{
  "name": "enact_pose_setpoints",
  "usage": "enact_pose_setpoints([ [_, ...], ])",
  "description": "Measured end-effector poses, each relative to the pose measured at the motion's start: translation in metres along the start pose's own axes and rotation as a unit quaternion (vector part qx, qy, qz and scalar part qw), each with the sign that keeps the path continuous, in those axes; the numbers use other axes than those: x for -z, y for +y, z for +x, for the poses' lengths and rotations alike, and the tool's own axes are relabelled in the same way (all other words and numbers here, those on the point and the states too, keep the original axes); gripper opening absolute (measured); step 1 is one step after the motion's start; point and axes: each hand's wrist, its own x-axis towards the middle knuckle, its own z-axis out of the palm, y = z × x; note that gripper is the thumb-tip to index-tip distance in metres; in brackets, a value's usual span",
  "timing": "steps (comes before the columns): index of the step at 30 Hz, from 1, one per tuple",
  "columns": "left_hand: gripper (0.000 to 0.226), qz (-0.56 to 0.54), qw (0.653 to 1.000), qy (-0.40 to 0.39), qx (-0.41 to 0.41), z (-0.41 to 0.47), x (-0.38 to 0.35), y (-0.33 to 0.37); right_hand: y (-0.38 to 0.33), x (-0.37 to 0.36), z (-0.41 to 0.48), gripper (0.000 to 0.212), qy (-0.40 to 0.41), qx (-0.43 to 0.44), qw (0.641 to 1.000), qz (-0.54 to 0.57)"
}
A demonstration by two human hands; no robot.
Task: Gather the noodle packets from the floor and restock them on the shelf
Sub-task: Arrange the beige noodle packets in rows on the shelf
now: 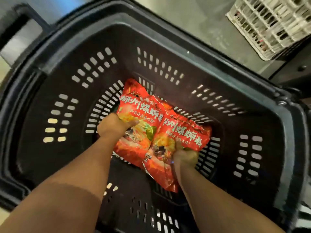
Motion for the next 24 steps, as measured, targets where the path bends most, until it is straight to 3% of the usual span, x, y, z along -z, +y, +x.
enact_pose_setpoints([
  [5, 0.062, 0.002, 1.0, 0.015, -0.026, -0.063, 0.046, 0.008, -0.038, 0.031, -0.056, 0.025, -0.052, -0.026, 0.998, 0.032],
  [10, 0.062, -0.029, 0.999, 0.031, -0.007, -0.126, 0.118, 0.022, -0.077, 0.075, -0.114, 0.041, -0.012, 0.016, 1.0, 0.005],
  [13, 0.064, -0.079, 0.996, 0.04, -0.014, -0.171, 0.164, 0.03, -0.104, 0.111, -0.157, 0.032, -0.025, 0.009, 1.0, 0.002],
  [21, 0.05, -0.132, 0.989, 0.057, -0.045, -0.307, 0.273, 0.047, -0.165, 0.227, -0.276, 0.036, -0.01, 0.084, 0.996, 0.014],
  [24, 0.059, -0.12, 0.989, 0.067, -0.053, -0.347, 0.297, 0.049, -0.176, 0.273, -0.31, 0.043, 0.002, 0.114, 0.993, 0.021],
])
